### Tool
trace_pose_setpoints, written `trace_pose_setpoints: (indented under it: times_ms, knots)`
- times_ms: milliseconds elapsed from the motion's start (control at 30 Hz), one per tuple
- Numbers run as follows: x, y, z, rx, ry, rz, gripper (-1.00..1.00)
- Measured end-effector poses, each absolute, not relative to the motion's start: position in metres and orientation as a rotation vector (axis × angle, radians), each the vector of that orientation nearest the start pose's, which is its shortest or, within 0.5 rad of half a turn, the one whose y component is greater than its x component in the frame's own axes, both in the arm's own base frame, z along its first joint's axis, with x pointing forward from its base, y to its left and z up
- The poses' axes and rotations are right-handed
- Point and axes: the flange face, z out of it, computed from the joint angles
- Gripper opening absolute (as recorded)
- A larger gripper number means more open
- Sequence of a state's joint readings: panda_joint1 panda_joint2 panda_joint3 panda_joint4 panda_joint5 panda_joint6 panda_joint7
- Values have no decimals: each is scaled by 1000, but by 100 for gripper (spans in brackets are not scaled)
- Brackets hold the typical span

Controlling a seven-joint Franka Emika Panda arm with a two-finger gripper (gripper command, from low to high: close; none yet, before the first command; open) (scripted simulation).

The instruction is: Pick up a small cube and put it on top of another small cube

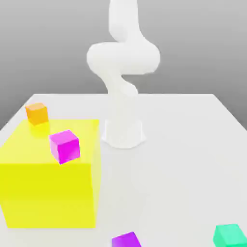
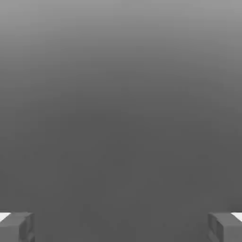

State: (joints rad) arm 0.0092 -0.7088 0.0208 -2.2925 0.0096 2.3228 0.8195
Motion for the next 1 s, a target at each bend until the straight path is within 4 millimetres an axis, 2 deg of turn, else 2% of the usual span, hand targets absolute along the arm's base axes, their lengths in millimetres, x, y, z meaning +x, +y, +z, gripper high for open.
trace_pose_setpoints:
  times_ms: [133,267,500,667,767,1000]
  knots:
    - [427,42,635,-2544,1046,-820,0]
    - [466,71,580,-2608,1052,-696,0]
    - [511,129,472,-2719,1058,-479,0]
    - [522,178,387,-2803,1039,-322,0]
    - [523,198,333,-2847,1050,-231,0]
    - [501,244,207,-2947,1055,-23,0]
